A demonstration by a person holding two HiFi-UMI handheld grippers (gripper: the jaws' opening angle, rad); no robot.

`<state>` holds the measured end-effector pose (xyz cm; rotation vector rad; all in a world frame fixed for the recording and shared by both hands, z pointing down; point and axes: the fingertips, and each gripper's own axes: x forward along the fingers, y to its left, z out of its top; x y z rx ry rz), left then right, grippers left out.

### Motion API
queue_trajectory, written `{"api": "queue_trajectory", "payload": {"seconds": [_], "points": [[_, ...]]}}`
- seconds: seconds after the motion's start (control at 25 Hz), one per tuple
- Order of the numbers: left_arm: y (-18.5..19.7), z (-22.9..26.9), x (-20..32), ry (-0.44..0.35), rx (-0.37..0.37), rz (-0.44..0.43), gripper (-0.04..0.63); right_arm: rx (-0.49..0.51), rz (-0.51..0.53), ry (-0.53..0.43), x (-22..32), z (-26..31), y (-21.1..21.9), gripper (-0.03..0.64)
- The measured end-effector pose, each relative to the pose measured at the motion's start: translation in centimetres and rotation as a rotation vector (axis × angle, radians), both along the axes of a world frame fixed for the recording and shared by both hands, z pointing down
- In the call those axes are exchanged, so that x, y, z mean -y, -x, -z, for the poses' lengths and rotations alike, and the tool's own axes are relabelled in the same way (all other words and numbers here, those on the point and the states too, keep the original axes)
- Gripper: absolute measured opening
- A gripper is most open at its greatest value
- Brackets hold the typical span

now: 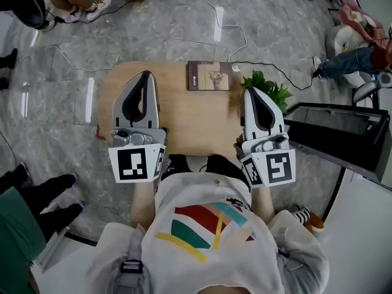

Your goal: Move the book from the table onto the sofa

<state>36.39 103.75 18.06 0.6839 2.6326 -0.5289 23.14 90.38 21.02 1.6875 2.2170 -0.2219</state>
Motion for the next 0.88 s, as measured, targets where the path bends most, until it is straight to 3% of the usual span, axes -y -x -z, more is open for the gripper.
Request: {"api": "queue_trajectory", "payload": {"seconds": [0.28,0.64,0.76,0.88], "points": [[10.5,-4.9,-2.5,-0.023,-0.147,-0.034,0.006,-0.071,-0.01,-0.007,-2.5,-3.5,7.6,0.012],[23.0,-22.4,-11.5,-0.226,-0.407,0.015,0.006,-0.173,0.008,-0.096,-11.4,-14.5,16.5,0.012],[24.9,-28.1,-14.3,-0.246,-0.501,0.067,0.006,-0.158,0.012,-0.154,-15.1,-18.3,18.2,0.012],[26.1,-33.0,-16.3,-0.316,-0.565,0.083,0.006,-0.161,0.02,-0.207,-18.5,-22.1,19.2,0.012]]}}
